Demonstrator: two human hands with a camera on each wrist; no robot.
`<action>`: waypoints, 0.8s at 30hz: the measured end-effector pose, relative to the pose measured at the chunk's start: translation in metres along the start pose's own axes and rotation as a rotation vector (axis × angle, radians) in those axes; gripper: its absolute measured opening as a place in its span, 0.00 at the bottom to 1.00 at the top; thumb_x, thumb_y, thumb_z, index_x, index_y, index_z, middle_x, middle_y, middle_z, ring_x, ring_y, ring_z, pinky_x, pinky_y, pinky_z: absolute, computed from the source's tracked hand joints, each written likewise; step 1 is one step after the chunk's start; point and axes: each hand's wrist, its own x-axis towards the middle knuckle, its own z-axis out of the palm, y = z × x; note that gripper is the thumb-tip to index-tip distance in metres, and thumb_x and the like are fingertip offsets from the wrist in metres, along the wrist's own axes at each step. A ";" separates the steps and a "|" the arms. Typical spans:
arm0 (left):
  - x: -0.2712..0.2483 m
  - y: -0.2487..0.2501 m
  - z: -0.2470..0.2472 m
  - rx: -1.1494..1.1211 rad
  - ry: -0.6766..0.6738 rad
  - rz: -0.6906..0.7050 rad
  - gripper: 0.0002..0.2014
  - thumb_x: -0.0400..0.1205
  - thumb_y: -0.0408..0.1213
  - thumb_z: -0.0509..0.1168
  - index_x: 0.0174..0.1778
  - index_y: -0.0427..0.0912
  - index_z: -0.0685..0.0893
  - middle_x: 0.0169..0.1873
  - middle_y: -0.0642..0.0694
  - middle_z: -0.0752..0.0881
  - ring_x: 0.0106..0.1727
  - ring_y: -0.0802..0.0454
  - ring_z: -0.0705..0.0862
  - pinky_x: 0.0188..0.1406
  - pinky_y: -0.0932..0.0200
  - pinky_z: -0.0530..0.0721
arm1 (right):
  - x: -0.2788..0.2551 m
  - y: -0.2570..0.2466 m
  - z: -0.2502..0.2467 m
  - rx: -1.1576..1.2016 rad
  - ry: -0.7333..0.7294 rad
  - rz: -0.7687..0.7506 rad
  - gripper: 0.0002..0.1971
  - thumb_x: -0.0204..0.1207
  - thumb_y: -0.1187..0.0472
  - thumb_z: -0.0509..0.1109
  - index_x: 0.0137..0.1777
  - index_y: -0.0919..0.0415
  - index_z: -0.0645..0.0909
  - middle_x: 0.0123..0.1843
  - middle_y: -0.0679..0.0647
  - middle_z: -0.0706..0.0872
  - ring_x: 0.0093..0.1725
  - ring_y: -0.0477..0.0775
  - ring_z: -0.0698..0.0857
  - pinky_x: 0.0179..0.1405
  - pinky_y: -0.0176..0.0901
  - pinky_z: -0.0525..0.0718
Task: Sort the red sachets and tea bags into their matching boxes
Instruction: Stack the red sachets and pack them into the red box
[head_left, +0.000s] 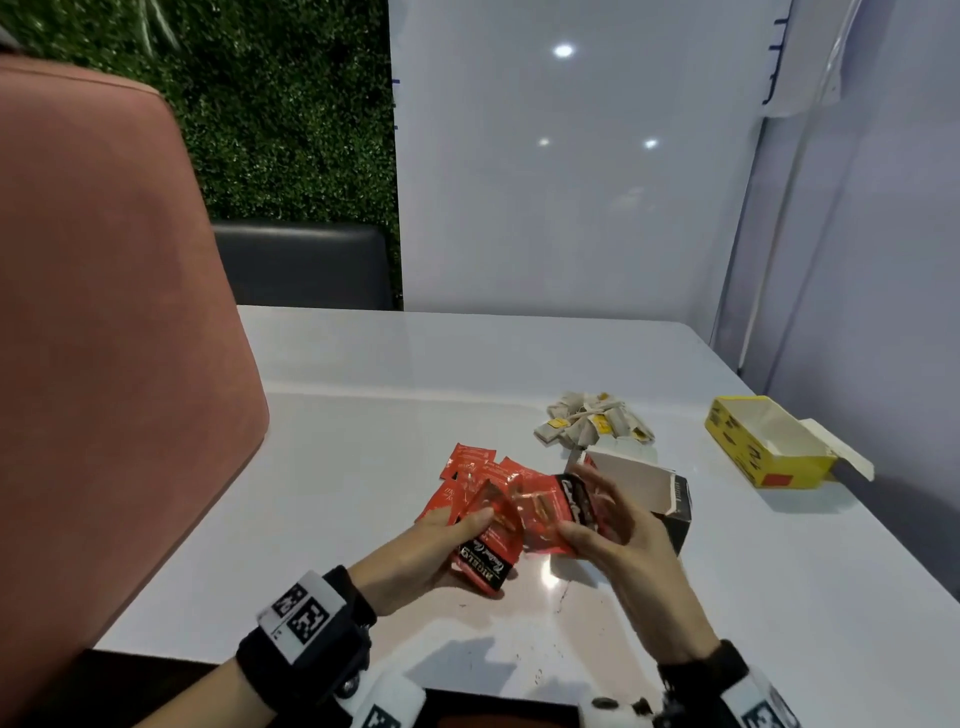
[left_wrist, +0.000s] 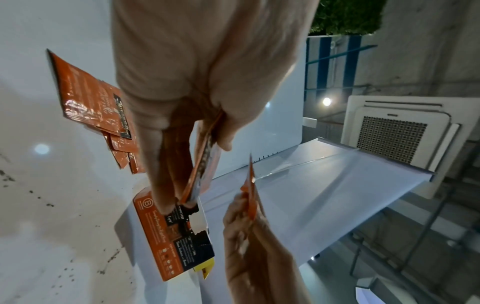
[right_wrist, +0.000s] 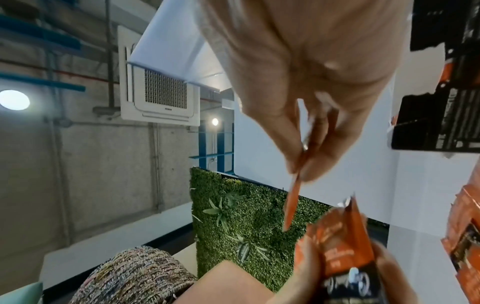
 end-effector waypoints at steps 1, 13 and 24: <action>0.001 -0.002 0.002 0.007 0.033 0.034 0.22 0.78 0.47 0.62 0.65 0.37 0.77 0.49 0.37 0.88 0.52 0.41 0.89 0.48 0.49 0.88 | 0.002 0.003 0.004 0.048 -0.005 0.017 0.29 0.64 0.64 0.75 0.66 0.45 0.78 0.60 0.54 0.84 0.57 0.55 0.87 0.51 0.50 0.88; 0.014 -0.010 0.016 -0.005 0.289 0.249 0.26 0.78 0.53 0.57 0.69 0.44 0.77 0.58 0.48 0.88 0.62 0.53 0.85 0.67 0.54 0.79 | 0.012 0.032 0.058 0.212 0.196 0.176 0.12 0.76 0.59 0.69 0.55 0.64 0.81 0.50 0.60 0.90 0.53 0.57 0.88 0.53 0.48 0.84; 0.011 0.004 0.008 0.031 0.124 0.176 0.43 0.72 0.74 0.36 0.71 0.50 0.76 0.62 0.46 0.86 0.65 0.48 0.83 0.68 0.41 0.77 | 0.015 0.031 0.051 0.083 0.237 0.047 0.06 0.72 0.66 0.74 0.48 0.63 0.83 0.46 0.63 0.89 0.47 0.59 0.89 0.41 0.45 0.89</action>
